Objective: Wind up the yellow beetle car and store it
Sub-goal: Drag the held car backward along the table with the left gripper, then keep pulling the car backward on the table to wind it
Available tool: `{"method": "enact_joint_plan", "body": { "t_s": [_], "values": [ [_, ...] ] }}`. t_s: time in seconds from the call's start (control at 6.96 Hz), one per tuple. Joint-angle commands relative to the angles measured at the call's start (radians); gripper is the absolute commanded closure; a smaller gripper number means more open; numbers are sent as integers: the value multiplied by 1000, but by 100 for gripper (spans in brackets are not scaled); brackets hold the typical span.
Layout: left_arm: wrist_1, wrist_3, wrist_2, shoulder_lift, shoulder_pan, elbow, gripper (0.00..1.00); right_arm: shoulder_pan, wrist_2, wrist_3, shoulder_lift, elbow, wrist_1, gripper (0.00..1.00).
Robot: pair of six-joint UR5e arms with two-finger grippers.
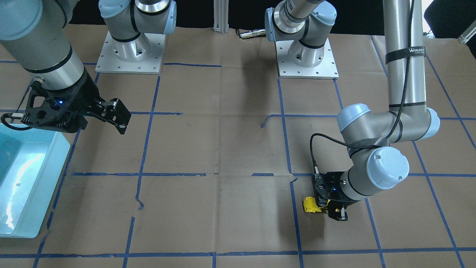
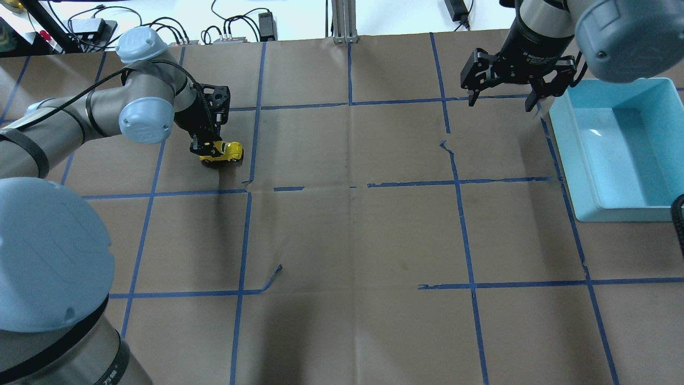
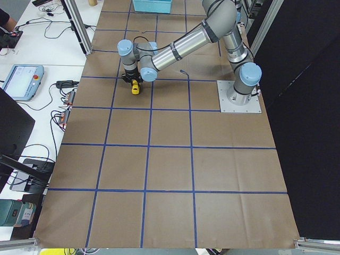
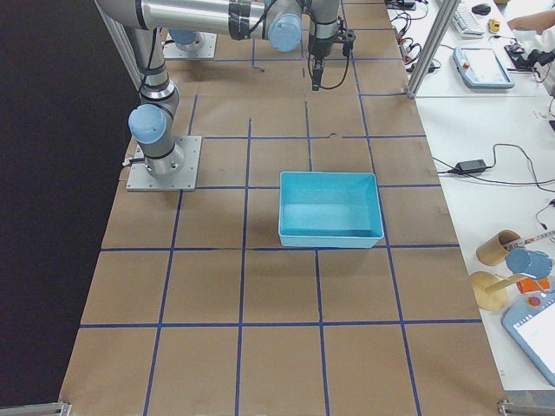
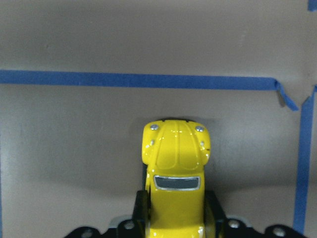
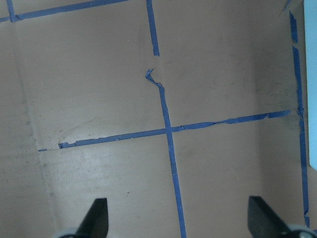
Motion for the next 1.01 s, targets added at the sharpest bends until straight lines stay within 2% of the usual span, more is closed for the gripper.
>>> {"method": "enact_joint_plan", "body": {
  "t_s": [0.0,0.86],
  "values": [
    [1,4,0,1,4,0,100,0,0,0,-1,3,-4,0],
    [3,33,0,3,44,0,100,0,0,0,1,0,-10,0]
  ]
}}
